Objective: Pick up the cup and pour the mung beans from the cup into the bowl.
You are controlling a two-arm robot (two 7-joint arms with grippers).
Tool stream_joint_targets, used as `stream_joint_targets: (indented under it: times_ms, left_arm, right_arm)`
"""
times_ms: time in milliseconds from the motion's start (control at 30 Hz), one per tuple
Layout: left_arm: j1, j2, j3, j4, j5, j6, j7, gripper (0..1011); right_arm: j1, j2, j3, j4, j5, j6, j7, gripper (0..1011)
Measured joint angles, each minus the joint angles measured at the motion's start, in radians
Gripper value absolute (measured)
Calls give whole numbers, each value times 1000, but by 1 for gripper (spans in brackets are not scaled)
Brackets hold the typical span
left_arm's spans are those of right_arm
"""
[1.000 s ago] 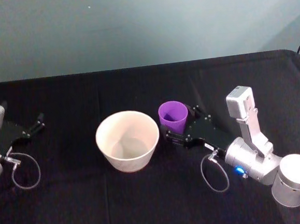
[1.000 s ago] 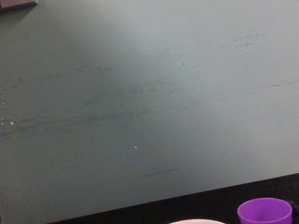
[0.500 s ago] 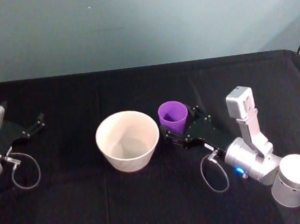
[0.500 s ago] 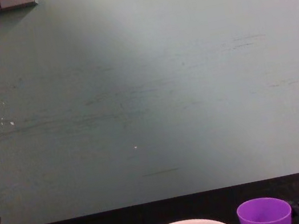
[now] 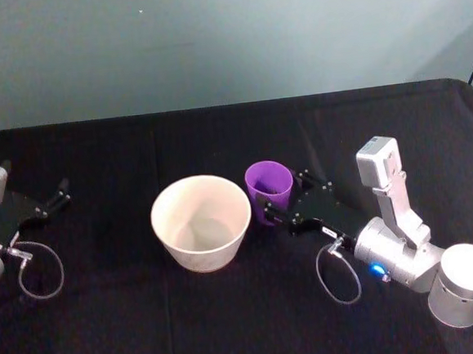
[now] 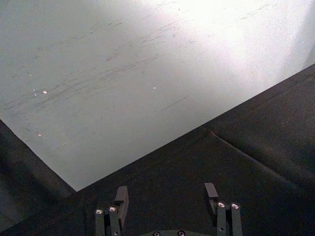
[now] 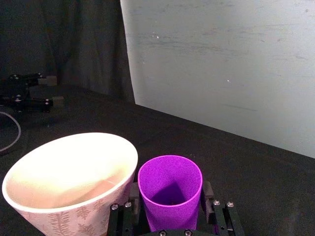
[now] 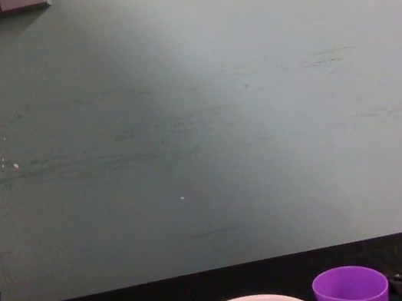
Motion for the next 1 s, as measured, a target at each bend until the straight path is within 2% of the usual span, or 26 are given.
stream_joint_targets:
  times_ms: [333,533,600,667,833,1000]
  left_arm:
    - [0,0,0,0,0,0,0,1000]
    - [0,0,0,0,0,0,0,1000]
    - [0,0,0,0,0,0,0,1000]
    - [0,0,0,0,0,0,0,1000]
    - [0,0,0,0,0,0,0,1000]
    - [0,0,0,0,0,0,0,1000]
  right_arm:
    - [0,0,0,0,1,0,0,708]
    - [-32,28,38,-75,17,22,13,706]
    - [-51,44,68,-117,37,45,24,706]
    - [-60,50,83,-138,49,55,28,706]
    - [-89,85,138,-215,114,112,53,706]
    - [-103,134,170,-281,164,186,67,706]
